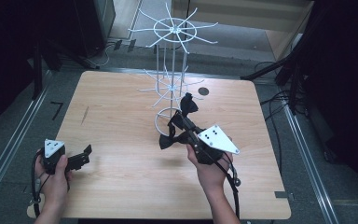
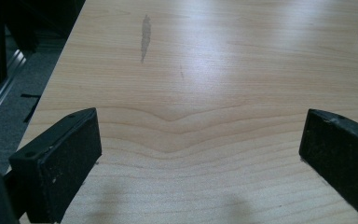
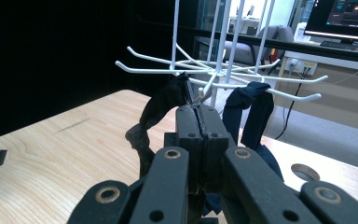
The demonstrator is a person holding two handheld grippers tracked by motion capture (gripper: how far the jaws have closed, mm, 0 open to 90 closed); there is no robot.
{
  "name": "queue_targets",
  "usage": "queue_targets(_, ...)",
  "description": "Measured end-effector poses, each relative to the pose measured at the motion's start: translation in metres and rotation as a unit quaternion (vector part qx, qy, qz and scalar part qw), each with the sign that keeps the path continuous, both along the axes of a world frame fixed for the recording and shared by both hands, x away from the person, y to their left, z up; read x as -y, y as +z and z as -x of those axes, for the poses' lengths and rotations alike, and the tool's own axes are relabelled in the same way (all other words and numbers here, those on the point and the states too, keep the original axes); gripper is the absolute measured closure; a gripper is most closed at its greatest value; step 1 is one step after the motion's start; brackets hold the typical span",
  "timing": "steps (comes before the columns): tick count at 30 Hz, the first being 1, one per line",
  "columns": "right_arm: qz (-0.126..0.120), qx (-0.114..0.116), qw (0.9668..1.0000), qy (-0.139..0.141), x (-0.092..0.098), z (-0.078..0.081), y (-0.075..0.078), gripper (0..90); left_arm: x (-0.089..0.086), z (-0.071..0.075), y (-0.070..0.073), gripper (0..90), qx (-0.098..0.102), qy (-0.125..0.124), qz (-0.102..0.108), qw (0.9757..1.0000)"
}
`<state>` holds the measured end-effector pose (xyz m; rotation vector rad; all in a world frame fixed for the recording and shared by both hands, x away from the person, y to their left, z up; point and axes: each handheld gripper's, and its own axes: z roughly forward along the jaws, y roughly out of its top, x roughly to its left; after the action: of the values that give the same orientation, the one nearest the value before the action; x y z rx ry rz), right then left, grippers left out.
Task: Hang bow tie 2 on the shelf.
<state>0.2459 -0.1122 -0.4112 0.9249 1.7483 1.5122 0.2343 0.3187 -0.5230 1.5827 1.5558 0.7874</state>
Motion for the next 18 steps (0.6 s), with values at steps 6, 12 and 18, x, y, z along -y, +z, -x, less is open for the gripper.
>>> queue_targets(6, -0.001, 0.005, 1.0000, -0.001, 0.000, 0.000, 0.003, 90.0, 0.000, 0.000, 0.000, 0.0, 0.000, 0.000, 0.000, 1.0000)
queue_targets(12, -0.003, 0.006, 1.0000, -0.003, 0.002, -0.001, 0.006, 90.0, 0.000, 0.000, 0.000, 0.0, 0.000, 0.000, 0.000, 1.0000)
queue_targets(18, -0.003, 0.008, 1.0000, -0.002, 0.001, -0.003, 0.011, 90.0, 0.000, 0.000, 0.000, 0.0, -0.001, 0.000, -0.001, 1.0000)
